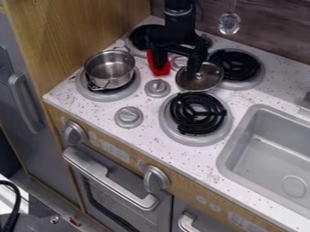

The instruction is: Move the silver pot from the left burner to the right burner

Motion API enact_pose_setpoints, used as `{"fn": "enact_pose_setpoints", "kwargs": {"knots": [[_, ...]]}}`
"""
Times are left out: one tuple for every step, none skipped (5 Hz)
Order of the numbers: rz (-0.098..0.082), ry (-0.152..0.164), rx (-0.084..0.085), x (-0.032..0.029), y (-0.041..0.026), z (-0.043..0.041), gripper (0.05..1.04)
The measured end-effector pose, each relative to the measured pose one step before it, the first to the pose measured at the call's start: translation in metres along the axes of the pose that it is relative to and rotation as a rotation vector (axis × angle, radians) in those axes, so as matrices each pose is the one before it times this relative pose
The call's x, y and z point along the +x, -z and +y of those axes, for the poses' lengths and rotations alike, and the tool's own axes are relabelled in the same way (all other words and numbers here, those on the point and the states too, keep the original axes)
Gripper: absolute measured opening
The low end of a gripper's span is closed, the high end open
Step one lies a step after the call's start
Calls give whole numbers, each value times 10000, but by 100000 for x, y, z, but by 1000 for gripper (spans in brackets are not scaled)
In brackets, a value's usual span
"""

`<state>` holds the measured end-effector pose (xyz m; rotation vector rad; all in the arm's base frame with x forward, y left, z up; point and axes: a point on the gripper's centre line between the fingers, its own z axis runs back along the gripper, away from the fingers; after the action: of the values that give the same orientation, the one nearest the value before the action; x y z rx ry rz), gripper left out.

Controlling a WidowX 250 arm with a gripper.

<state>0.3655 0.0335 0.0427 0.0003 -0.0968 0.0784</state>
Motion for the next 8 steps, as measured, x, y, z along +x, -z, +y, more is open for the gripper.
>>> {"fn": "enact_pose_setpoints", "kwargs": {"knots": [[368, -17, -4, -532, 1158, 53, 999], [-222, -609, -42, 1489, -163, 2203, 999], [-292, -757, 226, 1857, -675, 3658, 999], [-213, -250, 60, 1822, 315, 1475, 999], [-30, -441, 33, 801, 828, 2636, 999], [534, -229, 178, -842, 1682, 1729, 999], [254, -55, 130, -639, 1432, 486, 999], [140, -218, -10, -405, 1523, 243, 999]]}}
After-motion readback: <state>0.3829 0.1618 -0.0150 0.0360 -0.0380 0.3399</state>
